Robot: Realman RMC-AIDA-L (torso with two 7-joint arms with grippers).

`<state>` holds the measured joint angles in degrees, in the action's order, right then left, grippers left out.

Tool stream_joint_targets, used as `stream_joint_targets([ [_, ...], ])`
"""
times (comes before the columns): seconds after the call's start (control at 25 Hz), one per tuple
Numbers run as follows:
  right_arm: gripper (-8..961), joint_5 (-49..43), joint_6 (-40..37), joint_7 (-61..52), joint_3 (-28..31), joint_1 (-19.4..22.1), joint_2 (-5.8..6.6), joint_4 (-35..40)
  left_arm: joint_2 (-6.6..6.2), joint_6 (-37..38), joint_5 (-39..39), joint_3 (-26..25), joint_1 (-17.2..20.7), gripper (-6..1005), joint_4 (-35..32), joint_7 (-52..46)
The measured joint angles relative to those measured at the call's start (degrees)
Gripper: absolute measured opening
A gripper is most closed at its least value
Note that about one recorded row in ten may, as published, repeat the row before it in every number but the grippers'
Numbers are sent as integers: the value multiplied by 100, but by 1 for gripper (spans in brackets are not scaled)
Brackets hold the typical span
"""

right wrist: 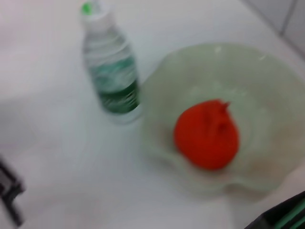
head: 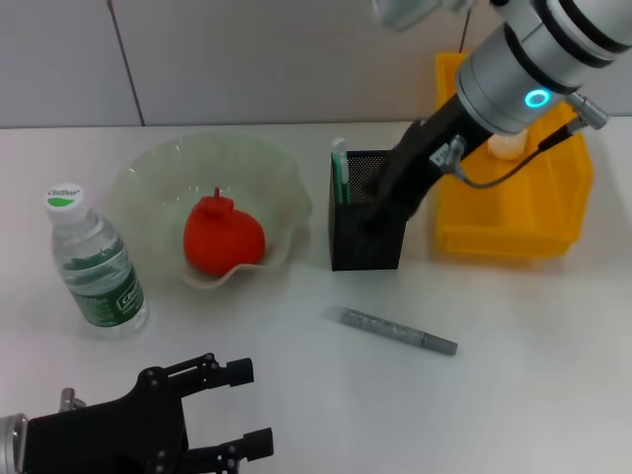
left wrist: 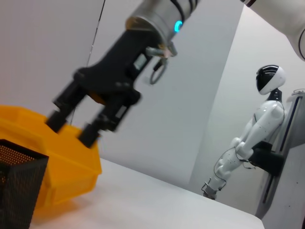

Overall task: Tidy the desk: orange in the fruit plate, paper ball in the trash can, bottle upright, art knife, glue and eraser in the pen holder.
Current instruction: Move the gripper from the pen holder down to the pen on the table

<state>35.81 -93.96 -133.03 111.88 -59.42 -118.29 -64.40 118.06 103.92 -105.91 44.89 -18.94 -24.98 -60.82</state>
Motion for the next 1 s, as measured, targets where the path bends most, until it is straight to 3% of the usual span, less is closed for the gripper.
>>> stream_joint_targets([
  [0.28,621,-269,142,175,-425,-180,-23,688,10,-8,1,-67,-3,802,26,1],
  [0.6,594,-318,988,386,-984,-407,-75,1925,24,-81,-32,-56,31,802,37,57],
  [1.0,561,-243,1497,492,-1489,-466,-126,2479,33,-90,-32,-57,56,802,37,61],
])
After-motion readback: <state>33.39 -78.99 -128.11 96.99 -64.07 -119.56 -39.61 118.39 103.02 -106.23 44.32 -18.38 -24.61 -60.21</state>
